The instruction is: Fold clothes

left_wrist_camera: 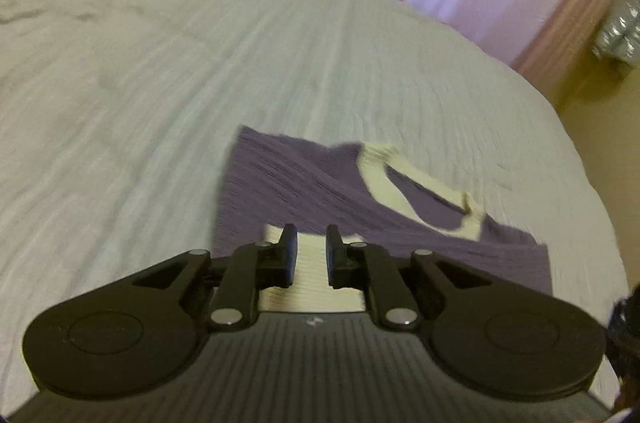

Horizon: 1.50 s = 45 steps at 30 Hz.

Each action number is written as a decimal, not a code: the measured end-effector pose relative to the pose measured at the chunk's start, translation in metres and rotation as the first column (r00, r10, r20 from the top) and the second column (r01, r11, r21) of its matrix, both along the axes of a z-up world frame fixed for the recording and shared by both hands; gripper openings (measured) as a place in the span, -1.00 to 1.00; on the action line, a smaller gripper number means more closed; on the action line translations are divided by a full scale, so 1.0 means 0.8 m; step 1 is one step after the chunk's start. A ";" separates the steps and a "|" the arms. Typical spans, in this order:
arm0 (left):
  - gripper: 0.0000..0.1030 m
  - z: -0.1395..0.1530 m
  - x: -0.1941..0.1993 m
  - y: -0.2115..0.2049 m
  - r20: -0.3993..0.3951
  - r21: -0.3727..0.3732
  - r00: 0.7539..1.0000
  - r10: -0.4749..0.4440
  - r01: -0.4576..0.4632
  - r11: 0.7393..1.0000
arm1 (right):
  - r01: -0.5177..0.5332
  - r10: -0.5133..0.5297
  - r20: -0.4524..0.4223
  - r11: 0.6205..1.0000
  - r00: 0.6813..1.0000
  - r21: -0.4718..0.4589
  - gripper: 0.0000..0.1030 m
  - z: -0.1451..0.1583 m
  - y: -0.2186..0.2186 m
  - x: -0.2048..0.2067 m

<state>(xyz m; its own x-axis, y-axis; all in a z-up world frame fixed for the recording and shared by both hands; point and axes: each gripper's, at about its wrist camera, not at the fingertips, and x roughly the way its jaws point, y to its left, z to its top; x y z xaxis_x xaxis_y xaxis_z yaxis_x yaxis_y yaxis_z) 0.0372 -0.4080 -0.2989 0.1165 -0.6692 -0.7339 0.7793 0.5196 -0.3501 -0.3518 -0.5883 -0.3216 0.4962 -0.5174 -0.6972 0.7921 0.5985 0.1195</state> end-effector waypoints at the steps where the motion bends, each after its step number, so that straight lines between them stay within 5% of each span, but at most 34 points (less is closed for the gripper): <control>1: -0.81 -0.010 -0.004 -0.009 -0.001 0.021 0.999 -0.034 0.034 0.999 | -0.010 0.010 0.026 1.000 1.000 0.001 -0.18 0.002 -0.003 0.008; 5: -0.82 -0.061 -0.014 -0.023 0.075 0.173 0.993 -0.093 0.079 0.982 | -0.075 0.076 -0.002 0.994 0.997 0.083 -0.18 -0.036 -0.015 0.050; 8: -0.89 -0.060 -0.009 -0.008 0.084 0.156 0.995 -0.061 0.048 0.987 | -0.106 0.116 -0.103 0.989 0.988 0.099 -0.18 -0.074 -0.015 0.066; 12: -0.86 -0.028 -0.026 0.019 0.148 0.115 0.983 -0.105 0.088 0.989 | -0.124 0.124 -0.129 0.992 0.984 0.008 -0.18 -0.044 0.004 0.064; 15: -0.77 -0.048 -0.041 0.026 0.147 0.238 0.976 -0.161 0.123 0.963 | -0.169 0.169 -0.110 0.986 0.979 0.012 -0.18 -0.043 0.013 0.066; 17: -0.79 -0.067 -0.042 0.040 0.121 0.314 0.983 -0.140 0.096 0.945 | -0.194 0.202 -0.186 0.979 0.962 0.061 -0.18 -0.064 0.015 0.073; 23: -0.79 -0.053 -0.056 0.139 0.034 0.265 0.996 -0.077 0.065 0.962 | -0.148 0.166 -0.191 0.984 0.968 0.102 -0.18 -0.040 0.050 0.024; 26: -0.79 -0.051 -0.073 0.195 0.018 0.252 0.995 -0.101 0.093 0.963 | -0.119 0.144 -0.151 0.979 0.978 0.164 -0.18 -0.042 0.099 -0.022; 29: -0.79 -0.049 -0.089 0.242 0.015 0.248 0.994 -0.111 0.103 0.963 | -0.087 0.120 -0.211 0.983 0.970 0.163 -0.18 -0.038 0.176 -0.058; 31: -0.81 -0.053 -0.090 0.270 -0.010 0.238 0.993 -0.116 0.115 0.965 | -0.011 0.074 -0.269 0.974 0.960 0.227 -0.18 -0.044 0.214 -0.075; 35: -0.86 -0.052 -0.098 0.321 -0.060 0.243 0.983 -0.174 0.184 0.952 | 0.176 -0.112 -0.224 0.941 0.968 0.290 -0.18 -0.034 0.286 -0.120; 40: -0.86 -0.037 -0.097 0.377 -0.095 0.298 0.974 -0.206 0.225 0.928 | 0.237 -0.136 -0.320 0.923 0.938 0.302 -0.18 -0.019 0.351 -0.126; 45: -0.84 0.007 -0.099 0.387 -0.076 0.221 0.975 -0.207 0.219 0.950 | 0.245 -0.170 -0.321 0.946 0.932 0.210 -0.18 0.020 0.373 -0.121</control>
